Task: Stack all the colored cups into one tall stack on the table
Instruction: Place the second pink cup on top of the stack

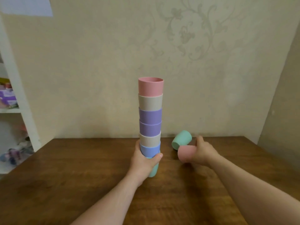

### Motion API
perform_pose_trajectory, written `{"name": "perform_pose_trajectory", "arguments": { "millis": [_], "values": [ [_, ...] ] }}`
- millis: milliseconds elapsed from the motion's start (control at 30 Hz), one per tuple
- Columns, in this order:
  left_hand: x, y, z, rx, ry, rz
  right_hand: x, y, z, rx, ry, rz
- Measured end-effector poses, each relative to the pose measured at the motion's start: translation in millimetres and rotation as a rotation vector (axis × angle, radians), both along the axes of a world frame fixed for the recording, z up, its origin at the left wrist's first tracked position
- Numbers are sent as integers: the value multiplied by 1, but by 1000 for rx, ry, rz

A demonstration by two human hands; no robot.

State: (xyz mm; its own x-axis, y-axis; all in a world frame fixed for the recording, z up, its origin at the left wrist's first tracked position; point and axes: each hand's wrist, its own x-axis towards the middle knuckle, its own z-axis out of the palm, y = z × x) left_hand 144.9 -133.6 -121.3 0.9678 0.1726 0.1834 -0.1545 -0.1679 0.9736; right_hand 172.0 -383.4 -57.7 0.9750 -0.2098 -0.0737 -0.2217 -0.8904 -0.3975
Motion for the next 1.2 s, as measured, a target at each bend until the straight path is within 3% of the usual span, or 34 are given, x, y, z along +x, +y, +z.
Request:
{"name": "perform_pose_trajectory", "arguments": {
  "millis": [133,233,500,633,800,967,1200],
  "values": [
    [-13,1,7,14,40,-46,-21,14,-15,-55,190,46],
    [-28,2,8,12,48,-68,-36,25,-23,-83,225,88],
    [-49,15,21,-70,22,-121,-79,44,-63,14,-212,78],
    [-49,21,76,-178,-112,-129,-95,47,-77,305,-424,-8],
    [-45,19,157,-130,-301,-114,-99,49,-66,538,-426,-95],
    [-41,6,189,-52,-327,-60,-86,58,26,916,-596,-61],
    [-30,-3,187,-25,-292,44,-77,91,217,1093,-914,248]
  ]
}}
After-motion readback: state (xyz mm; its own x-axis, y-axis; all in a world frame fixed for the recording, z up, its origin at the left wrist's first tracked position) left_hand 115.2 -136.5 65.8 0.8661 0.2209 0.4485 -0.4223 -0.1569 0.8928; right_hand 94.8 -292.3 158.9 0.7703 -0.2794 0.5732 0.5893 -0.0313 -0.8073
